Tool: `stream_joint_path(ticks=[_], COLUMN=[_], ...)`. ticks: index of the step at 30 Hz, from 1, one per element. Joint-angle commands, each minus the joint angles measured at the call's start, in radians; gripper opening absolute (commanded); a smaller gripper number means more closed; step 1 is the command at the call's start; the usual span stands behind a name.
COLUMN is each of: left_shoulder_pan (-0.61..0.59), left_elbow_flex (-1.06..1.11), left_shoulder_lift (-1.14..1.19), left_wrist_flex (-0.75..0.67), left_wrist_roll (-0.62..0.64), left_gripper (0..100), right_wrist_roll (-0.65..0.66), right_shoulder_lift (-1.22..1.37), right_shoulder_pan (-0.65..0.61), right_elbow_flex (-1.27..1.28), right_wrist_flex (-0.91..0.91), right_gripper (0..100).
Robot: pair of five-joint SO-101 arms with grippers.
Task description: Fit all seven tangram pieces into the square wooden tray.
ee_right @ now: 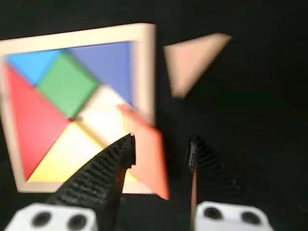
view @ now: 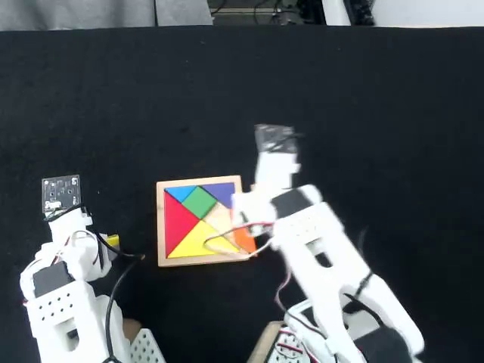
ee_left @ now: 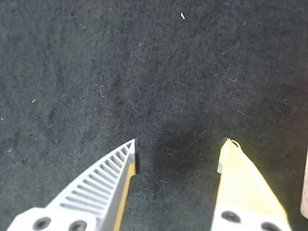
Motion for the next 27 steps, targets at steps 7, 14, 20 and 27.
stream_joint_path(ticks=[7, 14, 20, 27], left_shoulder_pan=[-0.001, -0.001, -0.001, -0.002], left_elbow_flex=[-0.007, -0.007, -0.007, -0.007], left_shoulder_lift=[-0.008, -0.008, -0.008, -0.008], left_wrist_flex=[-0.017, -0.017, -0.017, -0.017], left_wrist_roll=[0.000, 0.000, 0.000, 0.000], left_gripper=[27, 27, 27, 27], right_wrist_roll=[0.359, 0.416, 0.436, 0.445], right_shoulder_lift=[-0.156, -0.156, -0.134, 0.096], right_shoulder_pan=[0.178, 0.101, 0.098, 0.101], right_elbow_flex=[-0.056, 0.110, 0.113, 0.022], right_wrist_flex=[0.184, 0.029, 0.028, 0.020], right_gripper=[1.2, 1.1, 1.1, 1.1])
